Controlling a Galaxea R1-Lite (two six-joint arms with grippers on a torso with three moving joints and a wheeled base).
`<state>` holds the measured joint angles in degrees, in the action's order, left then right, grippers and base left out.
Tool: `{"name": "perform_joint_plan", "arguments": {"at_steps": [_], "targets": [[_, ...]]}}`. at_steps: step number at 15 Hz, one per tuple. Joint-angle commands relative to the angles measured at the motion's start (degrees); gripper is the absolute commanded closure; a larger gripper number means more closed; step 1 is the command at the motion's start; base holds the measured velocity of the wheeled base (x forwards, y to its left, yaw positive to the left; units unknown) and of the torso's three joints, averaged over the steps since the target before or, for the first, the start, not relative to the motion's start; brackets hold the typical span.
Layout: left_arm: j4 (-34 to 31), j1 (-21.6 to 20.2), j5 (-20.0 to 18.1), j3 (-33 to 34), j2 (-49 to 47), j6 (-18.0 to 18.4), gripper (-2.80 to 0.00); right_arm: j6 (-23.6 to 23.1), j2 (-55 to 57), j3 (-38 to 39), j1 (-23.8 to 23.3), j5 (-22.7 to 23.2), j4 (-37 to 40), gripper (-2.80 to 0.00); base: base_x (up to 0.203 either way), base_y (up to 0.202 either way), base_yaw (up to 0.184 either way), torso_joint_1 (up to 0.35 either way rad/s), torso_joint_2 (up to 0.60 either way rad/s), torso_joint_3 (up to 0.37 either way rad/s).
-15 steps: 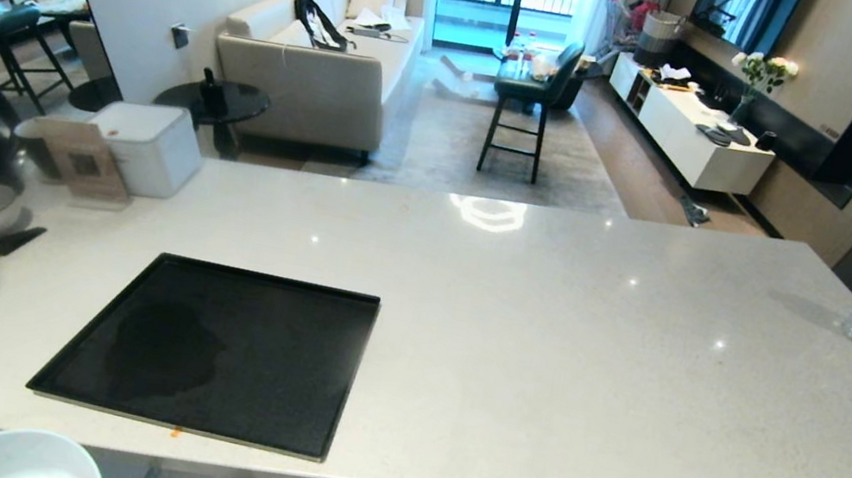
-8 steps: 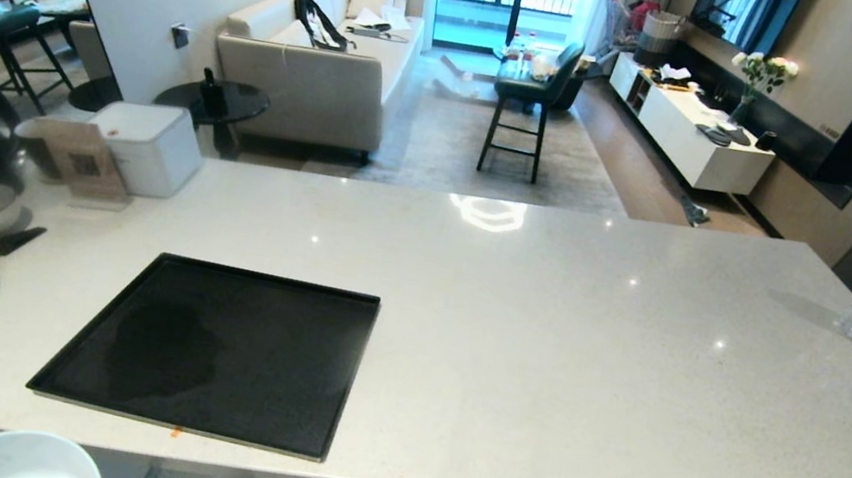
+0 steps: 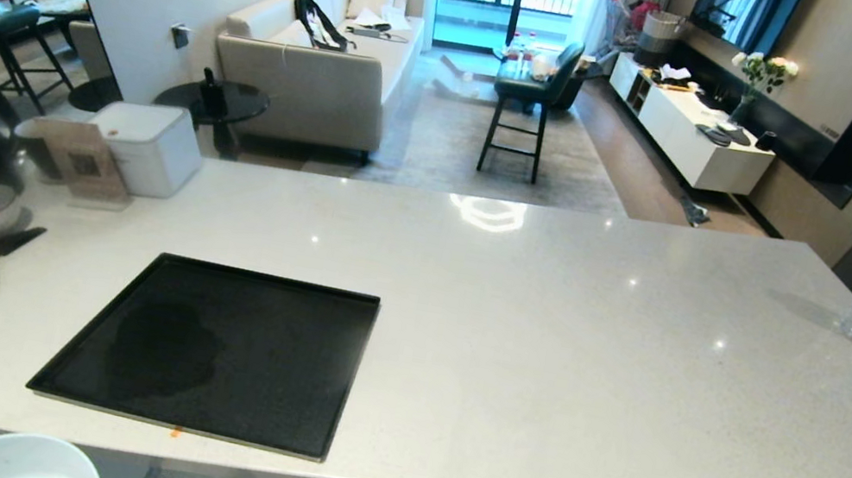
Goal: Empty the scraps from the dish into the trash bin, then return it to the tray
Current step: Move the bowl over the trash can
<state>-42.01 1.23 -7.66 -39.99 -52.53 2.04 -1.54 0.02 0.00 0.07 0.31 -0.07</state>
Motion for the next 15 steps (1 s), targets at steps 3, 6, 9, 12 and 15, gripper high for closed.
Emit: {"name": "perform_joint_plan", "arguments": {"at_steps": [3, 6, 9, 12, 15], "targets": [[-0.3, 0.1, -0.1, 0.1, -0.1, 0.0, 0.0, 0.0, 0.0, 0.0, 0.0, 0.0, 0.0, 0.0, 0.0, 0.0, 0.0, 0.0, 0.0, 0.0], [-0.3, 0.1, -0.1, 0.1, -0.1, 0.0, 0.0, 0.0, 0.0, 0.0, 0.0, 0.0, 0.0, 0.0, 0.0, 0.0, 0.0, 0.0, 0.0, 0.0], [-0.4, 0.2, -0.1, 0.3, -0.1, 0.0, 0.0, 0.0, 0.0, 0.0, 0.0, 0.0, 0.0, 0.0, 0.0, 0.0, 0.0, 0.0, 0.0, 0.0], [-0.4, 0.2, -0.1, 0.3, -0.1, -0.1, 0.0, 0.0, 0.0, 0.0, 0.0, 0.0, 0.0, 0.0, -0.135, 0.0, -0.001, 0.006, 0.0, 0.001], [-0.4, 0.3, -0.1, 0.7, -0.1, -0.7, 0.0, 0.0, 0.0, 0.0, 0.0, 0.0, 0.0, 0.0, -0.2, 0.0, 0.0, -0.006, 0.0, 0.002]]}}
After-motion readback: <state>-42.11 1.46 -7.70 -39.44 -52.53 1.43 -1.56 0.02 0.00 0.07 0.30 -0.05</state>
